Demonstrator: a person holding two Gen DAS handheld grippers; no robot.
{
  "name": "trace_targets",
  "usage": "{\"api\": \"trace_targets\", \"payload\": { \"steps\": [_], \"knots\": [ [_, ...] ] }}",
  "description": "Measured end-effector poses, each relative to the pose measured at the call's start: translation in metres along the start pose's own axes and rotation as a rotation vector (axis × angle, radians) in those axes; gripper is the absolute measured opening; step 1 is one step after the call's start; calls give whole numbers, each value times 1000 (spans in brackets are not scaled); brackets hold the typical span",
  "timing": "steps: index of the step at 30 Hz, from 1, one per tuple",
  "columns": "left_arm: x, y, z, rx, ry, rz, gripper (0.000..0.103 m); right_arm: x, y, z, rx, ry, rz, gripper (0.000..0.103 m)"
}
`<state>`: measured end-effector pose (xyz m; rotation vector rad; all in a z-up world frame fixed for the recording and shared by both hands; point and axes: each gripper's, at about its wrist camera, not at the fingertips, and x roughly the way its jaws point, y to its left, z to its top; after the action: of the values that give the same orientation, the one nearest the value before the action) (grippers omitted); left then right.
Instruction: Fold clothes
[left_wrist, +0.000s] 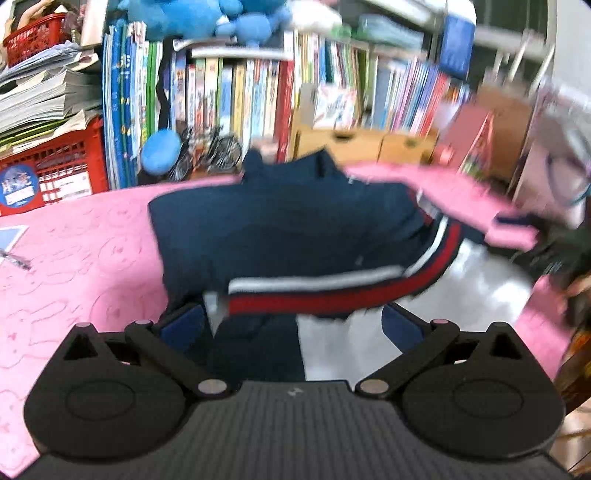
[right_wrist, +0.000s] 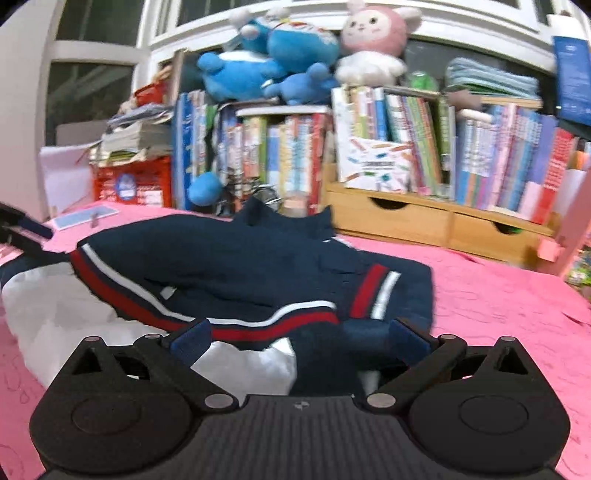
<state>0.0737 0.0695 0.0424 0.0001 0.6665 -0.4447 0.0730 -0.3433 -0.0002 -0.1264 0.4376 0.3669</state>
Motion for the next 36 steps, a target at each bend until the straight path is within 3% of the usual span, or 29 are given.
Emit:
{"api": "trace_targets", "payload": {
  "steps": [2,5,6,9,12,16,18,20,24,25,26,27,29,31,36],
  "knots": [
    [19,17,0,-28,61,19,103,12,6,-3,-11,50,6,103],
    [57,38,-14,-65,233,69,103,31,15,-13,-21,176,-8,102],
    [58,31,-23,7,201,86,103,34,17,-15,-27,198,-17,102],
    [66,15,-34,91,209,116,103,33,23,-16,-37,204,-26,100],
    [66,11,-33,72,216,143,103,29,25,-17,-31,200,-18,96],
    [74,9,-31,68,212,106,103,31,24,-19,-22,204,-17,95],
    [70,10,-38,103,132,98,103,33,22,-19,-6,207,-13,94],
    [67,12,-42,87,81,91,103,32,21,-20,14,207,-6,87],
    [60,4,-42,41,92,151,103,18,33,-24,50,173,21,33],
    [54,-1,-43,47,88,160,94,12,36,-26,57,160,19,24],
    [46,-6,-45,55,81,166,76,6,38,-27,68,145,16,21],
    [38,-11,-46,62,75,173,66,-3,38,-27,91,122,9,16],
    [17,-17,-49,41,54,124,32,-23,37,-22,133,52,6,12],
    [-3,-15,-44,-21,18,37,24,-44,36,-10,148,-38,0,12],
    [-34,-7,28,25,-224,49,21,-57,28,59,79,-212,-26,12]
  ]
}}
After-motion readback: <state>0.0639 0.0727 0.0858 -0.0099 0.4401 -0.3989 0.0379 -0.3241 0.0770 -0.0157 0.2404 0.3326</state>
